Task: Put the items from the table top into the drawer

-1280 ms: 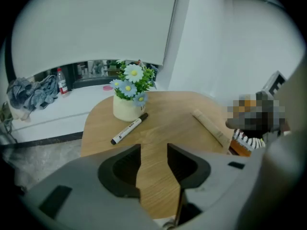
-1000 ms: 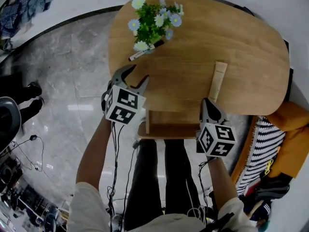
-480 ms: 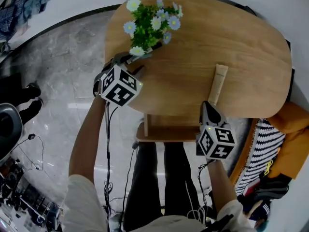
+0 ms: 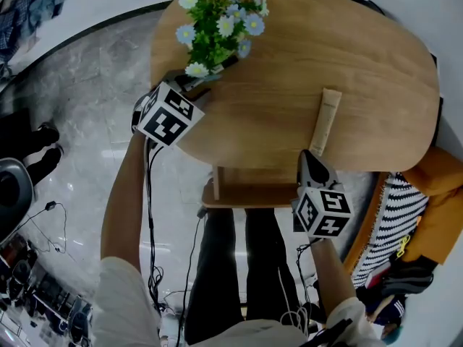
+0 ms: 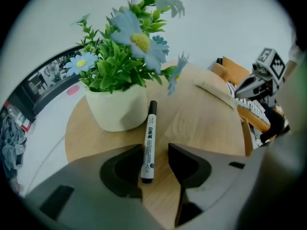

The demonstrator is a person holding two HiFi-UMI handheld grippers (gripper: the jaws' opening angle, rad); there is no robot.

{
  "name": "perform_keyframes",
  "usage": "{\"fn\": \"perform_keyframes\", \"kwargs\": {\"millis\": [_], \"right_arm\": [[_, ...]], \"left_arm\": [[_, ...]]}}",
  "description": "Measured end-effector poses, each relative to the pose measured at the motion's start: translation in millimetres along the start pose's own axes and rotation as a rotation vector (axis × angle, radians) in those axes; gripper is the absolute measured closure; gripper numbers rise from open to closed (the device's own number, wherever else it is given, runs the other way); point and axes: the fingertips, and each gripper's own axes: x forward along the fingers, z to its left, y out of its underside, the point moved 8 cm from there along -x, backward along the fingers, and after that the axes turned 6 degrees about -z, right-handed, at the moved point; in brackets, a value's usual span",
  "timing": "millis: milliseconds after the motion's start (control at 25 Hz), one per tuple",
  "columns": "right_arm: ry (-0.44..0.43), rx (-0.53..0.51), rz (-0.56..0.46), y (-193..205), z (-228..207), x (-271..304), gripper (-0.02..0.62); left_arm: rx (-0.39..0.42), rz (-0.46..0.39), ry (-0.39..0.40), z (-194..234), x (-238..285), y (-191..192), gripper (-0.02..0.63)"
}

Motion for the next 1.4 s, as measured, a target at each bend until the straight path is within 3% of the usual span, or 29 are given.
{"fn": "perform_keyframes", "kwargs": {"millis": [320, 520, 760, 960, 1400], "right_arm": [[-0.015, -0.002, -0.003, 2.9, 1.5, -1.8, 0.603], [-0.012, -0.002, -0.012, 3.6, -0.6, -6.0, 0.603], [-0.004, 0.006, -0.032, 4.5, -0.4, -10.5, 0.603], [0.006, 0.014, -0.056, 7.2, 2.9, -23.2, 0.603], [0.071, 0.085, -0.124, 33.1, 11.5, -68.7, 0.603]], "left_arm": [[0.002, 0.000, -0.005, -11.9, 1.3, 0.4, 0.538], [0.013, -0.001, -0.035, -18.2, 0.4, -0.6, 0.543], [-0.031, -0.024, -0.026, -38.1, -1.5, 3.0, 0.543], [-0.044, -0.052, -0.009, -58.5, -12.8, 1.0, 0.543], [0.008, -0.073, 0.066, -127.9, -46.5, 12.2, 0.543]]}}
